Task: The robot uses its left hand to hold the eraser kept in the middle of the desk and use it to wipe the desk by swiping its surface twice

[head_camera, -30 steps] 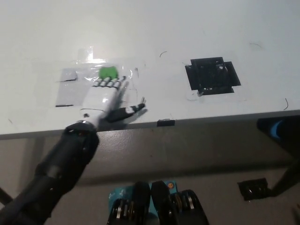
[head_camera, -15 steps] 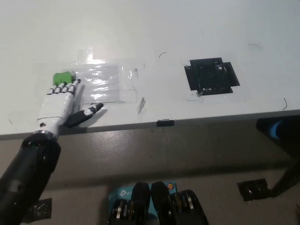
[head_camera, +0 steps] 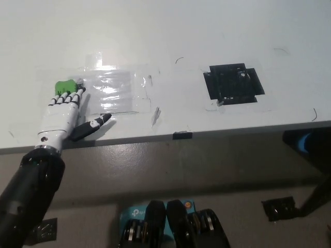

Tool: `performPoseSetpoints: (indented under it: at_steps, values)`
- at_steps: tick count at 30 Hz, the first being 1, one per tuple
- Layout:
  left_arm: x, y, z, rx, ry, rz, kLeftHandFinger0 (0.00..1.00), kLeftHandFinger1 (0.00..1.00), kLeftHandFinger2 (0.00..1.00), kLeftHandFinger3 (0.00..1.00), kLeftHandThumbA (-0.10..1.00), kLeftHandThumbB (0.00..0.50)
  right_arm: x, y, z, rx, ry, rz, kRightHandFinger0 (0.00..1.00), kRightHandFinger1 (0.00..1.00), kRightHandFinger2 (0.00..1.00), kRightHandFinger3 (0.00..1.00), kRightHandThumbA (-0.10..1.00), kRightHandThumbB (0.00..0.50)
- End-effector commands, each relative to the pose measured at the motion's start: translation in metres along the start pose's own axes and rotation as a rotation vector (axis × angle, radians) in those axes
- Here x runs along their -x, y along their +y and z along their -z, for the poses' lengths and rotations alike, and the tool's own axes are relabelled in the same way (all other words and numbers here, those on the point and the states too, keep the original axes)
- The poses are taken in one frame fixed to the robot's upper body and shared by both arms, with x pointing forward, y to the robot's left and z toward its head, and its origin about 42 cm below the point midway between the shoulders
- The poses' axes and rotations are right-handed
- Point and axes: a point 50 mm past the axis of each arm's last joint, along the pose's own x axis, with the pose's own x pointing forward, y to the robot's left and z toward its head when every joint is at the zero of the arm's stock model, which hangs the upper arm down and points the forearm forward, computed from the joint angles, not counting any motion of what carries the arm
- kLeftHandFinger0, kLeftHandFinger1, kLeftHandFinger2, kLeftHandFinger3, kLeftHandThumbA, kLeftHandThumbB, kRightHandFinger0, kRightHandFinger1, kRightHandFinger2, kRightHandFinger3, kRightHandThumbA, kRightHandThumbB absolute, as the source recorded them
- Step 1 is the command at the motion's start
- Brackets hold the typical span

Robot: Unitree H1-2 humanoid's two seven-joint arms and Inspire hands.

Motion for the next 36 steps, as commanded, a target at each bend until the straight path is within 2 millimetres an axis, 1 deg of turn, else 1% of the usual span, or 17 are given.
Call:
performPoseSetpoints:
  at_steps: [1, 3, 7, 10, 12, 13, 17, 18, 22, 25, 26, 28, 30, 31, 32, 33, 36]
  values:
    - [0.035, -0.048, 0.02, 0.08, 0.089, 0.224, 1.0, 1.0, 1.0, 1.0, 1.0, 0.298, -0.009, -0.004, -0.016, -0.015, -0.083, 0.01, 1.0, 1.0, 1.0, 1.0, 1.0, 0.057]
    - [0.029, -0.043, 0.013, 0.079, 0.07, 0.212, 1.0, 1.0, 1.0, 1.0, 1.0, 0.304, -0.009, -0.009, -0.015, -0.011, -0.08, 0.015, 1.0, 1.0, 1.0, 1.0, 1.0, 0.065]
    - [-0.009, 0.016, -0.004, 0.066, -0.014, 0.073, 1.0, 1.0, 1.0, 1.0, 1.0, 0.387, -0.008, -0.01, -0.015, -0.005, -0.082, 0.012, 1.0, 1.0, 1.0, 1.0, 1.0, 0.063]
    - [-0.033, 0.066, -0.015, 0.091, -0.072, -0.054, 1.0, 1.0, 1.0, 1.0, 1.0, 0.405, -0.009, -0.011, -0.015, 0.01, -0.093, 0.014, 1.0, 1.0, 1.0, 1.0, 1.0, 0.034]
    - [-0.042, 0.1, -0.022, 0.093, -0.127, -0.151, 1.0, 1.0, 1.0, 1.0, 1.0, 0.36, -0.009, -0.011, -0.015, 0.022, -0.086, 0.027, 1.0, 1.0, 1.0, 1.0, 1.0, 0.048]
    - [-0.044, 0.12, -0.029, 0.128, -0.154, -0.202, 1.0, 1.0, 1.0, 1.0, 1.0, 0.336, -0.009, -0.012, -0.014, 0.003, -0.083, 0.023, 1.0, 1.0, 1.0, 1.0, 1.0, 0.063]
    - [-0.039, 0.176, -0.049, 0.116, -0.223, -0.316, 1.0, 1.0, 1.0, 1.0, 1.0, 0.374, -0.007, -0.013, -0.014, -0.005, -0.079, 0.01, 1.0, 1.0, 1.0, 1.0, 1.0, 0.05]
    - [-0.034, 0.206, -0.06, 0.084, -0.25, -0.383, 1.0, 1.0, 1.0, 1.0, 1.0, 0.396, -0.007, -0.014, -0.014, 0.0, -0.071, 0.013, 1.0, 1.0, 1.0, 1.0, 1.0, 0.055]
    - [-0.01, 0.242, -0.074, 0.091, -0.312, -0.47, 1.0, 1.0, 1.0, 1.0, 1.0, 0.398, -0.008, -0.014, -0.016, 0.005, -0.073, 0.008, 1.0, 1.0, 1.0, 1.0, 1.0, 0.023]
    - [-0.001, 0.242, -0.076, 0.114, -0.331, -0.506, 1.0, 1.0, 1.0, 1.0, 1.0, 0.404, -0.008, -0.014, -0.017, 0.014, -0.071, 0.005, 1.0, 1.0, 1.0, 1.0, 1.0, 0.031]
    - [0.01, 0.237, -0.079, 0.128, -0.339, -0.514, 1.0, 1.0, 1.0, 1.0, 1.0, 0.465, -0.009, -0.014, -0.017, 0.015, -0.069, 0.017, 1.0, 1.0, 1.0, 1.0, 1.0, 0.045]
    - [0.024, 0.228, -0.08, 0.156, -0.354, -0.525, 1.0, 1.0, 1.0, 1.0, 1.0, 0.485, -0.011, -0.014, -0.02, 0.018, -0.072, 0.015, 1.0, 1.0, 1.0, 1.0, 1.0, 0.035]
    - [0.051, 0.201, -0.075, 0.258, -0.37, -0.509, 1.0, 1.0, 1.0, 1.0, 1.0, 0.455, -0.011, -0.013, -0.021, -0.005, -0.064, 0.011, 1.0, 1.0, 1.0, 1.0, 1.0, 0.058]
    - [0.053, 0.197, -0.075, 0.272, -0.37, -0.506, 1.0, 1.0, 1.0, 1.0, 1.0, 0.452, -0.012, -0.014, -0.022, -0.01, -0.063, 0.011, 1.0, 1.0, 1.0, 1.0, 1.0, 0.055]
    - [0.075, 0.171, -0.073, 0.379, -0.35, -0.476, 1.0, 1.0, 1.0, 1.0, 1.0, 0.474, -0.012, -0.014, -0.023, 0.002, -0.065, 0.017, 1.0, 1.0, 1.0, 1.0, 1.0, 0.051]
    - [0.081, 0.162, -0.071, 0.408, -0.359, -0.461, 1.0, 1.0, 1.0, 1.0, 1.0, 0.438, -0.013, -0.013, -0.023, 0.007, -0.067, 0.019, 1.0, 1.0, 1.0, 1.0, 1.0, 0.042]
    - [0.111, 0.116, -0.064, 0.613, -0.324, -0.399, 1.0, 1.0, 1.0, 1.0, 1.0, 0.443, -0.014, -0.013, -0.024, 0.022, -0.082, 0.007, 1.0, 1.0, 1.0, 1.0, 1.0, 0.015]
